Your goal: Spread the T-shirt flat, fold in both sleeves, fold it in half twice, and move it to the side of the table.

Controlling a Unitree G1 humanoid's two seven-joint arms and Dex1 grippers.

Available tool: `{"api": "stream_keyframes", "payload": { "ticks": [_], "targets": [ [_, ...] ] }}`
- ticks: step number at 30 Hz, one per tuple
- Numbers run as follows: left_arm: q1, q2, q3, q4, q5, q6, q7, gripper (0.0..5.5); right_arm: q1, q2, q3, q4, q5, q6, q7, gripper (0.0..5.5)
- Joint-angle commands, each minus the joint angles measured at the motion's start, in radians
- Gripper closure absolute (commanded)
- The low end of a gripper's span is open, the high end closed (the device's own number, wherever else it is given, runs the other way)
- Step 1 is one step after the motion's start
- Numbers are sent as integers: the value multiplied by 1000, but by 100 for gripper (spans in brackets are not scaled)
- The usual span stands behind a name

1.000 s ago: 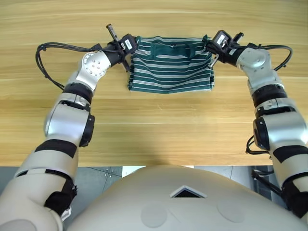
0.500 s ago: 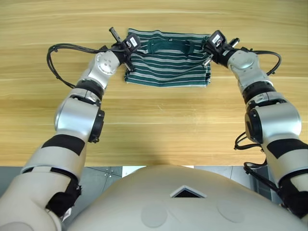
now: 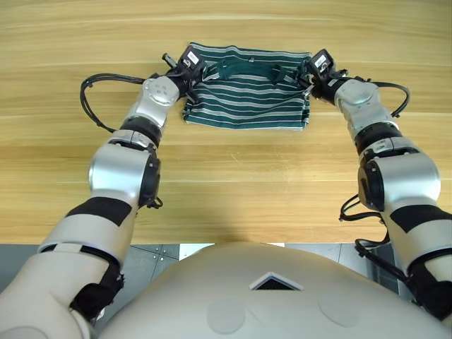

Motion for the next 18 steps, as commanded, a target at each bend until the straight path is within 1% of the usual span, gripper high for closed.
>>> {"api": "stream_keyframes", "payload": {
  "ticks": [1, 3, 9, 11, 13, 15, 17, 18],
  "targets": [
    [-61, 23, 49, 4, -24, 30, 6, 367, -9, 16, -79, 11, 71, 34, 4, 332],
    [-84, 26, 75, 6, -33, 52, 12, 338, -24, 27, -139, 17, 123, 60, 8, 299],
    [-164, 12, 210, 6, -121, 137, 51, 234, -82, 50, -335, 22, 294, 129, 6, 185],
    [-171, 6, 258, 6, -152, 158, 84, 207, -90, 57, -388, 24, 338, 136, -6, 158],
    [-162, -2, 316, 5, -197, 170, 105, 170, -97, 66, -465, 28, 405, 148, -26, 121],
    [-144, -8, 343, 4, -215, 170, 105, 142, -98, 70, -528, 31, 456, 158, -60, 88],
    [-116, -13, 363, 2, -231, 158, 83, 107, -84, 65, -544, 31, 459, 153, -70, 52],
    [-101, -12, 372, -1, -240, 141, 58, 90, -72, 61, -522, 25, 434, 121, -39, 33]
  ]
}}
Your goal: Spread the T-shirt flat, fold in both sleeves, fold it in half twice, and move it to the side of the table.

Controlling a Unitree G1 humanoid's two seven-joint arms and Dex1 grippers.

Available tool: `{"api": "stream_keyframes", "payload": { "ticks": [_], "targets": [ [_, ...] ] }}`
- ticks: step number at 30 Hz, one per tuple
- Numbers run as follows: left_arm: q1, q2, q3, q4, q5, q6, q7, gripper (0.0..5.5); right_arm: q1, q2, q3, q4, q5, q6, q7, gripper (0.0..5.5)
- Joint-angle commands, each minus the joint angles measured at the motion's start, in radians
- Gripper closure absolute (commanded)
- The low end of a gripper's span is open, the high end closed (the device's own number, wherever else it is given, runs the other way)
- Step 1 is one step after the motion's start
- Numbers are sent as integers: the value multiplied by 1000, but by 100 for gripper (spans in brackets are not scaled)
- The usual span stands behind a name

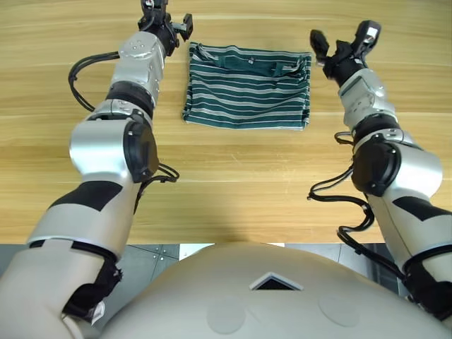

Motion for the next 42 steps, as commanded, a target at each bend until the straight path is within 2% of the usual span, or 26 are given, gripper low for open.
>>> {"api": "stream_keyframes", "payload": {
  "ticks": [1, 4, 6, 9, 12, 17, 19, 21, 23, 26, 29, 33, 36, 42],
  "targets": [
    [60, -3, 38, -6, -37, -30, -63, 72, 10, -17, 34, -9, -46, -67, 46, 13],
    [94, 24, 77, -22, -91, -111, -187, 15, 62, -49, 215, -50, -238, -265, 68, 10],
    [120, 46, 97, -30, -118, -154, -242, 11, 111, -58, 385, -75, -417, -391, 27, 10],
    [159, 60, 80, -35, -107, -207, -266, 11, 155, -76, 596, -78, -646, -457, -91, 10],
    [175, 54, 63, -38, -102, -238, -277, 11, 174, -89, 711, -64, -764, -458, -171, 10],
    [177, 48, 48, -41, -110, -263, -281, 11, 215, -110, 830, -44, -844, -445, -189, 10],
    [177, 48, 43, -43, -111, -272, -284, 11, 256, -124, 860, -58, -837, -472, -84, 10],
    [176, 47, 40, -45, -114, -279, -294, 11, 339, -147, 865, -144, -750, -567, 137, 10],
    [174, 45, 34, -48, -110, -288, -300, 11, 483, -202, 883, -436, -529, -603, 391, 10],
    [172, 39, 23, -49, -101, -294, -304, 11, 650, -335, 941, -907, -242, -518, 561, 10],
    [178, 28, 1, -54, -84, -319, -330, 11, 721, -411, 933, -1143, -120, -446, 625, 10],
    [185, 18, -19, -66, -86, -367, -403, 11, 771, -438, 905, -1277, -51, -365, 676, 10],
    [191, 16, -28, -77, -102, -402, -468, 11, 758, -418, 868, -1256, -100, -313, 635, 10],
    [196, 12, -36, -75, -106, -411, -471, 11, 734, -358, 842, -1204, -160, -291, 574, 10]
  ]
}}
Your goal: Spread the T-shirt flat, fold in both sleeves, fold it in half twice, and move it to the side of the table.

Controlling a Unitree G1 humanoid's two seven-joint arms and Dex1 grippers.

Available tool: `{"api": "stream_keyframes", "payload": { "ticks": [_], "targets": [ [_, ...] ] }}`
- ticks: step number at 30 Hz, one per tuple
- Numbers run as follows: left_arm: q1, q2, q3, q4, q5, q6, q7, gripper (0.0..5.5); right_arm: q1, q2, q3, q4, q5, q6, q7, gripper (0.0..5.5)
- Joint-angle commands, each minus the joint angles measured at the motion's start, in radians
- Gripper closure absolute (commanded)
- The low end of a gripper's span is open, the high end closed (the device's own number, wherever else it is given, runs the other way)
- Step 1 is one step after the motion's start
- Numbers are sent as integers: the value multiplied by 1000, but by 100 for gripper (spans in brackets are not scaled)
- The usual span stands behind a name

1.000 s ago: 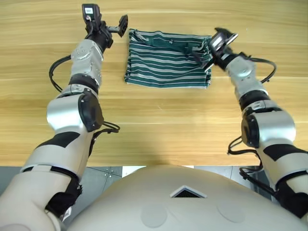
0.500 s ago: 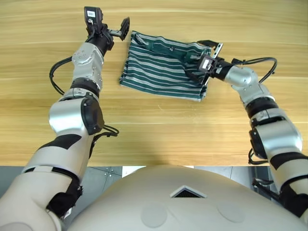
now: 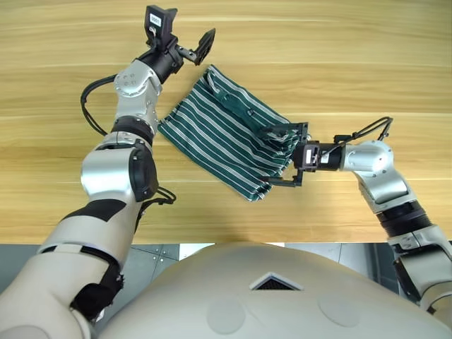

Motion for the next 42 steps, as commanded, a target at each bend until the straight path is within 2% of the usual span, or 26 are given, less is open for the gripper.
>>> {"api": "stream_keyframes", "payload": {
  "ticks": [1, 10, 19, 32, 42],
  "targets": [
    [11, -2, -12, -3, -1, -6, 2, 11, -31, 40, -17, 46, -48, 9, -30, 10],
    [17, -5, -18, -2, 2, -6, 10, 11, -72, 109, -22, 179, -147, -10, -90, 10],
    [24, -10, -31, 1, 2, -3, 25, 11, -151, 170, -112, 321, -140, -43, -161, 10],
    [30, -10, -38, 2, 1, 0, 38, 11, -215, 194, -167, 461, -173, -75, -226, 10],
    [35, -12, -41, 4, 3, 2, 43, 11, -369, 189, -212, 847, -264, -112, -402, 10]
  ]
}}
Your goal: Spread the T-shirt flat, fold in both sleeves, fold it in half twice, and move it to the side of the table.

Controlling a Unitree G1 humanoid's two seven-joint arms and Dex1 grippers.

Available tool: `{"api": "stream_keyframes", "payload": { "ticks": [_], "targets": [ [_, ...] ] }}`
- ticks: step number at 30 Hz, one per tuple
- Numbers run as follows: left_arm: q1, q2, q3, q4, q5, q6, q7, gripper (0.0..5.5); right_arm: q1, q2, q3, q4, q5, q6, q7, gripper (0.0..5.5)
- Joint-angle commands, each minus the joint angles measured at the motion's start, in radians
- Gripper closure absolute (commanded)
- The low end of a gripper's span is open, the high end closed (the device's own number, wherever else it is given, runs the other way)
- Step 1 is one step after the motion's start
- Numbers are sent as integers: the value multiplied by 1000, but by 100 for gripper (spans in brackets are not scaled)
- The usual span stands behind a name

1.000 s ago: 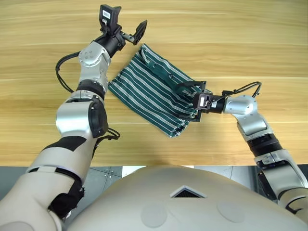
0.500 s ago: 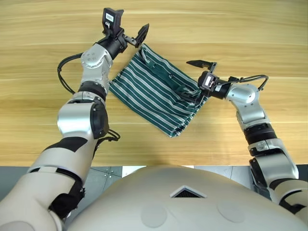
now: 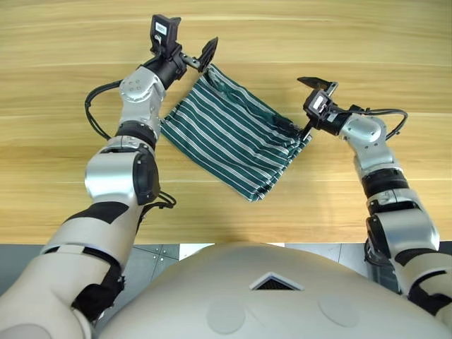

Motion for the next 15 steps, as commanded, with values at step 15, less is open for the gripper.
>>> {"api": "stream_keyframes", "payload": {
  "ticks": [15],
  "targets": [
    [13, 13, -5, 0, -2, 1, -1, 11, 40, -86, -43, 17, 10, -109, 145, 10]
  ]
}}
